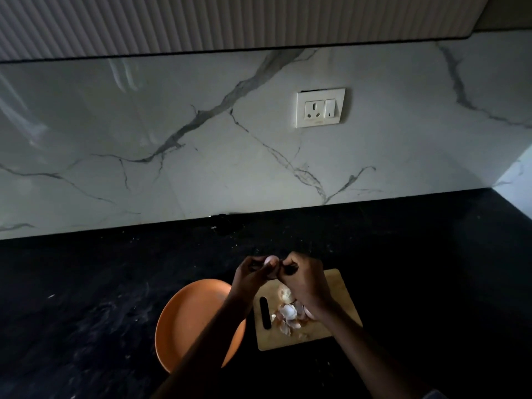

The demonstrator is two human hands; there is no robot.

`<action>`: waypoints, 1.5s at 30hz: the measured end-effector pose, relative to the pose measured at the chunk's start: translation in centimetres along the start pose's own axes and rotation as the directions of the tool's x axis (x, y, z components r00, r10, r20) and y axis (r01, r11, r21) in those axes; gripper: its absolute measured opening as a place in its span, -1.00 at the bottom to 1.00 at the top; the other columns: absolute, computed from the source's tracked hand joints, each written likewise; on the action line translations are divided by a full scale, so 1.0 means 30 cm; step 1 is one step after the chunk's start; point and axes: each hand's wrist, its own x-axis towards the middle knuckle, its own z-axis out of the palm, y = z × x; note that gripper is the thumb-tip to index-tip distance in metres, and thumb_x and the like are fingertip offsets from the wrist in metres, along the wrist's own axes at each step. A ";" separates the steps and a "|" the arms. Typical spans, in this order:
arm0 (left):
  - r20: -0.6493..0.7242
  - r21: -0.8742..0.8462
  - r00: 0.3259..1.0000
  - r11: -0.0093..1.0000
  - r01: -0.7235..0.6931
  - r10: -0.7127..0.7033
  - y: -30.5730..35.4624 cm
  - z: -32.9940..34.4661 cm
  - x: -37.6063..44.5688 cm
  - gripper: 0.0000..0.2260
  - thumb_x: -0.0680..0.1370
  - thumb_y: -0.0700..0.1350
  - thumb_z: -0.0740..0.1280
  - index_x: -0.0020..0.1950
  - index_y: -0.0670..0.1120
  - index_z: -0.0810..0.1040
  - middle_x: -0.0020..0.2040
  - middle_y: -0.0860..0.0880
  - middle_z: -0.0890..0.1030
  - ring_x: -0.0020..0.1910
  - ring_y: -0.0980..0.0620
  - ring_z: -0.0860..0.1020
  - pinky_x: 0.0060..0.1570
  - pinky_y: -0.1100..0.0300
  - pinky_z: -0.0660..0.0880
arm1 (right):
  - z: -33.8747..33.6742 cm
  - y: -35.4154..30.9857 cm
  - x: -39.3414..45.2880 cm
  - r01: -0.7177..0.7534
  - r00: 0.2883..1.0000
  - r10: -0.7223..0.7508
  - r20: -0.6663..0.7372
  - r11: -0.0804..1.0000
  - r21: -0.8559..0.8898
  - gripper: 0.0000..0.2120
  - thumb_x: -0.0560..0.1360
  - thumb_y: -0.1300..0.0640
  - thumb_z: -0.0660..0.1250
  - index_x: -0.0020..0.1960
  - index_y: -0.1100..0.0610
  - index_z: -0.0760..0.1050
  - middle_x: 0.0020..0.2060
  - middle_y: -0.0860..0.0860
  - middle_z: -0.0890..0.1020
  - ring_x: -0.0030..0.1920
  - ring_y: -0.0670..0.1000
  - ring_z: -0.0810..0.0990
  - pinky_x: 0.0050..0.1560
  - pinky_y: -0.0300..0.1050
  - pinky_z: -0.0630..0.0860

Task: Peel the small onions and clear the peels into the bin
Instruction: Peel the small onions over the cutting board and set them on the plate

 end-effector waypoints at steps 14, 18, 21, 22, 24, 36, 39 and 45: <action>-0.104 -0.163 0.969 0.965 0.207 -0.226 0.038 -0.028 -0.019 -0.83 0.63 -0.13 0.31 0.12 -0.21 0.55 0.00 -0.15 0.64 -0.05 -0.02 0.61 -0.16 0.22 0.58 | -0.042 0.082 -0.023 -0.100 0.945 0.144 0.292 0.982 -0.161 -0.96 0.56 0.11 0.36 -0.05 0.05 0.59 -0.21 -0.09 0.66 -0.22 -0.18 0.62 -0.19 -0.15 0.57; -0.089 -0.155 0.958 0.954 0.258 -0.274 0.022 -0.035 -0.028 -0.82 0.62 -0.03 0.30 0.10 -0.13 0.54 -0.03 -0.13 0.63 -0.11 0.00 0.58 -0.12 0.16 0.49 | -0.051 0.119 -0.059 -0.079 0.911 0.172 0.375 0.965 -0.251 -0.91 0.56 0.09 0.33 -0.10 0.02 0.60 -0.23 -0.14 0.63 -0.22 -0.22 0.58 -0.19 -0.22 0.54; -0.089 -0.138 0.949 0.947 0.291 -0.304 0.016 -0.030 -0.030 -0.83 0.65 0.00 0.27 0.06 -0.09 0.54 -0.07 -0.09 0.66 -0.06 -0.03 0.61 -0.04 0.11 0.48 | -0.054 0.120 -0.061 -0.068 0.893 0.175 0.416 0.964 -0.259 -0.83 0.55 0.17 0.31 -0.02 -0.05 0.64 -0.12 -0.14 0.67 -0.13 -0.20 0.63 -0.13 -0.25 0.54; -0.088 -0.122 0.945 0.945 0.302 -0.314 0.016 -0.029 -0.030 -0.81 0.65 0.03 0.26 0.06 -0.07 0.55 -0.05 -0.08 0.67 -0.02 -0.06 0.61 0.01 0.07 0.47 | -0.056 0.119 -0.057 -0.081 0.891 0.184 0.415 0.964 -0.253 -0.77 0.55 0.20 0.29 0.06 -0.05 0.64 -0.07 -0.14 0.68 -0.08 -0.17 0.64 -0.11 -0.24 0.55; -0.087 -0.091 0.941 0.943 0.319 -0.327 0.016 -0.028 -0.030 -0.76 0.64 0.09 0.25 0.11 -0.06 0.55 0.00 -0.09 0.68 0.04 -0.09 0.63 0.08 0.02 0.45 | -0.061 0.109 -0.039 -0.108 0.904 0.187 0.384 0.970 -0.218 -0.72 0.55 0.25 0.28 0.15 -0.04 0.61 -0.03 -0.13 0.68 -0.03 -0.12 0.65 -0.09 -0.22 0.57; -0.076 0.055 0.947 0.947 0.315 -0.311 0.061 -0.031 -0.046 -0.67 0.63 0.20 0.18 0.17 0.05 0.61 0.12 -0.09 0.68 0.16 -0.09 0.60 0.00 0.07 0.39 | -0.032 -0.001 0.065 -0.080 0.964 0.069 0.258 0.996 0.032 -0.82 0.55 0.13 0.42 0.14 0.06 0.68 0.01 -0.13 0.71 0.01 -0.27 0.61 -0.02 -0.53 0.42; -0.075 0.067 0.954 0.953 0.297 -0.292 0.061 -0.037 -0.048 -0.68 0.63 0.20 0.19 0.16 0.05 0.62 0.12 -0.09 0.69 0.17 -0.10 0.60 0.04 0.06 0.38 | -0.028 0.004 0.067 -0.152 0.955 0.123 0.271 0.984 0.089 -0.91 0.53 0.12 0.45 0.03 0.03 0.69 -0.09 -0.17 0.70 -0.07 -0.31 0.62 -0.09 -0.49 0.45; -0.052 0.086 0.957 0.954 0.288 -0.285 0.064 -0.037 -0.047 -0.65 0.64 0.19 0.18 0.22 0.02 0.60 0.15 -0.09 0.67 0.18 -0.07 0.60 0.07 0.04 0.41 | -0.011 0.006 0.069 -0.149 0.948 0.137 0.286 0.989 0.018 -0.89 0.60 0.07 0.35 0.07 0.06 0.61 -0.09 -0.12 0.66 -0.06 -0.16 0.62 -0.16 -0.44 0.43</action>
